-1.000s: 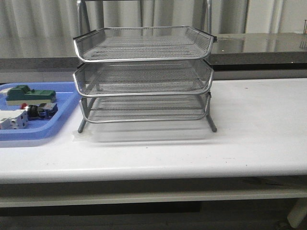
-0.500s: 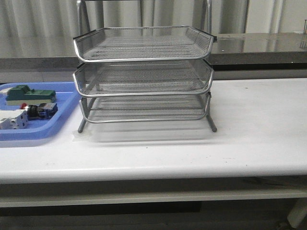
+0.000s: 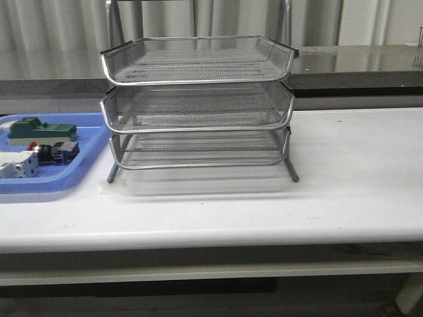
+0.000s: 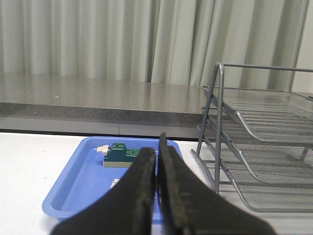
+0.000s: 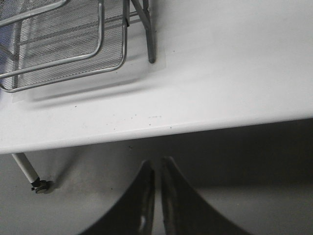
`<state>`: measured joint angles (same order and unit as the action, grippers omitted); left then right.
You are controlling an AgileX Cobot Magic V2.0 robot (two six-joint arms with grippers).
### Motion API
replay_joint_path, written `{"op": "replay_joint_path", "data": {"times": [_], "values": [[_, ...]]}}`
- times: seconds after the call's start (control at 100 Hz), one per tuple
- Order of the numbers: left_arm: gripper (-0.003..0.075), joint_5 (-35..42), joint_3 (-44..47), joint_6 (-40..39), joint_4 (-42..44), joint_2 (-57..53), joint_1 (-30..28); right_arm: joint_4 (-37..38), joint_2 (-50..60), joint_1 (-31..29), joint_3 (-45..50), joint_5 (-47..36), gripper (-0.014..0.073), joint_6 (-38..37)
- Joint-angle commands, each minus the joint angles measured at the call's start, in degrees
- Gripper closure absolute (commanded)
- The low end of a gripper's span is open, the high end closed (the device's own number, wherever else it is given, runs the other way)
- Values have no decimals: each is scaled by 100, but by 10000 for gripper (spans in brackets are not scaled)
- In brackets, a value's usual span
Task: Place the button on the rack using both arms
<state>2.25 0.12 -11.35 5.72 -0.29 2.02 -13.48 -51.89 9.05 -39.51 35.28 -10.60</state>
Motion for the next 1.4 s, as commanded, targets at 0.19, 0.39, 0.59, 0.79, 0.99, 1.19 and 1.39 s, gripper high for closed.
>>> {"op": "replay_joint_path", "data": {"times": [0.19, 0.39, 0.59, 0.79, 0.99, 1.19, 1.39], "values": [[716, 453, 268, -52, -52, -196, -12, -555, -207, 10, -200, -679, 85, 22], [716, 453, 268, -52, -52, -196, -12, -1109, -504, 10, -200, -1601, 86, 119], [716, 453, 268, -52, -52, -196, -12, -2162, -1128, 10, -207, -1899, 86, 869], [716, 453, 268, -52, -52, -196, -12, -3793, -1810, 10, -226, -1952, 86, 2416], [716, 453, 268, -52, -52, -196, -12, -6031, -2413, 10, -350, -1699, 86, 4529], [716, 453, 268, -52, -52, -196, -12, -7988, -3117, 10, -745, -1146, 86, 6519], [716, 453, 268, -52, -52, -196, -12, -8340, -3855, 10, -1044, -855, 86, 6761]]}}
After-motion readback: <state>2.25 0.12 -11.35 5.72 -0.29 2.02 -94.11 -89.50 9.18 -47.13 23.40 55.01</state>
